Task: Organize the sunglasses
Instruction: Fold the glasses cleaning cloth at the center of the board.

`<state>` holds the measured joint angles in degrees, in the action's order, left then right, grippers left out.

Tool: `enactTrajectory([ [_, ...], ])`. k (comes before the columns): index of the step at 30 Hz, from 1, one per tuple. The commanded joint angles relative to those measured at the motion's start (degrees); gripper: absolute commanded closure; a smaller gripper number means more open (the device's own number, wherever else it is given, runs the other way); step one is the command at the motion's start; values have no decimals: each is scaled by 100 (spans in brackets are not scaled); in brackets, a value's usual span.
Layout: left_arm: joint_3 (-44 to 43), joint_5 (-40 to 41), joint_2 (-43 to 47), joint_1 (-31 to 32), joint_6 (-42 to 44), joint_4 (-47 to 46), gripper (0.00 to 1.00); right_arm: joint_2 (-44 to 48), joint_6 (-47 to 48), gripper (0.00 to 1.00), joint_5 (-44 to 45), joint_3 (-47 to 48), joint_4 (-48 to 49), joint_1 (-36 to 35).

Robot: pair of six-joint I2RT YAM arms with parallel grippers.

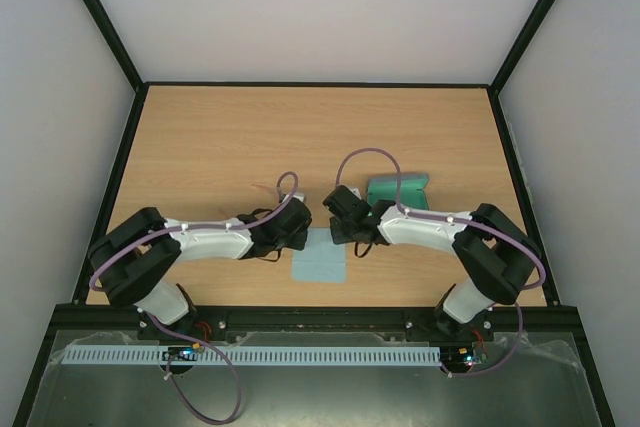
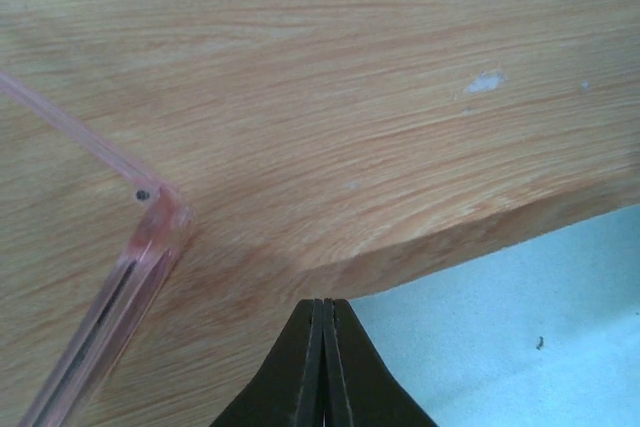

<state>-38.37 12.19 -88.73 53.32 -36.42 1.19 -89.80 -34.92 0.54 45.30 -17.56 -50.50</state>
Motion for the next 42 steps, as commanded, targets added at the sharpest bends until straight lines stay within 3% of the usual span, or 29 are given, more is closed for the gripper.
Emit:
enactTrajectory([
  [1, -246, 175, 17, -90, 93, 123, 98, 77, 147, 99, 54, 339, -27, 171],
  [21, -661, 100, -23, -569, 532, 100, 98, -286, 667, 99, 87, 1019, -183, 526],
  [42, -548, -112, 558, -571, 504, 259, 98, 357, 596, 99, -65, 656, -290, 526],
])
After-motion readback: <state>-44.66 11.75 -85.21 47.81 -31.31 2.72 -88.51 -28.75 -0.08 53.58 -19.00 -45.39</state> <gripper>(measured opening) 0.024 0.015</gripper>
